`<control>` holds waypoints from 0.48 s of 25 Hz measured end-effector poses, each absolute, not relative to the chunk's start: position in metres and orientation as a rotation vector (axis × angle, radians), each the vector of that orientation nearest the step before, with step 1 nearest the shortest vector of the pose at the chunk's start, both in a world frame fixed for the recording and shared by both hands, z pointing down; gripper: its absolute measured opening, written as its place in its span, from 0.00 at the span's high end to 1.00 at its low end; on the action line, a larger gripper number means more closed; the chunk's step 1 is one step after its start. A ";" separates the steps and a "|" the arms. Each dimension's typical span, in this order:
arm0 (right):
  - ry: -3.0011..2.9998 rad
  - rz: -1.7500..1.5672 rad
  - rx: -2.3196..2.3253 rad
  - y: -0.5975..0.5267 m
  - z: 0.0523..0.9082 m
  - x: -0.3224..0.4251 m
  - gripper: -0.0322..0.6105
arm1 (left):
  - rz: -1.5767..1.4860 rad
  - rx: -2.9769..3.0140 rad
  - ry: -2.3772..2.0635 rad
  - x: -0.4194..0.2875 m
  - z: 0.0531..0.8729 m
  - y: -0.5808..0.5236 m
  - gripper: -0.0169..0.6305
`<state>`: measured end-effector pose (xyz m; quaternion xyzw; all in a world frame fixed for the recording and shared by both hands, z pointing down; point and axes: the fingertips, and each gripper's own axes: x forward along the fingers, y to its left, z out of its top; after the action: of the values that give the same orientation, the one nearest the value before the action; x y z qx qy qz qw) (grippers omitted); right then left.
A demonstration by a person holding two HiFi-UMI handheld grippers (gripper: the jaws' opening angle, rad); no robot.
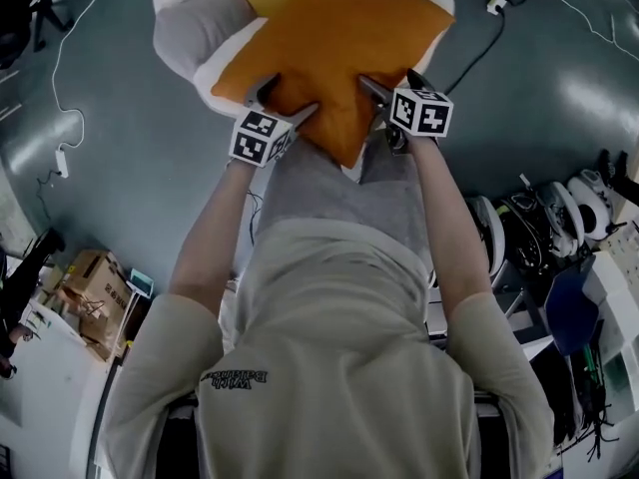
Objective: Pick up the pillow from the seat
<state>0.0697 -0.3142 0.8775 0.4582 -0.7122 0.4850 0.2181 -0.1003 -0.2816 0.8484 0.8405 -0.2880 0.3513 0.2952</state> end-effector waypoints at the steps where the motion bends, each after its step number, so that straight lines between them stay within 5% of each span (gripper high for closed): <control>1: -1.956 1.374 1.255 -0.311 0.888 0.069 0.13 | 0.927 2.245 -0.773 -0.099 0.856 -0.280 0.36; 7: -1.894 1.442 1.220 -0.308 0.928 0.066 0.12 | 0.896 2.248 -0.823 -0.097 0.881 -0.285 0.38; 12: -1.900 1.450 1.220 -0.317 0.938 0.065 0.51 | 0.878 2.188 -0.829 -0.087 0.886 -0.294 0.53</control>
<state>0.0655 -0.3172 0.9379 0.4428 -0.6895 0.5263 0.2272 -0.0870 -0.2941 0.8864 0.8307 -0.3149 0.3335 0.3156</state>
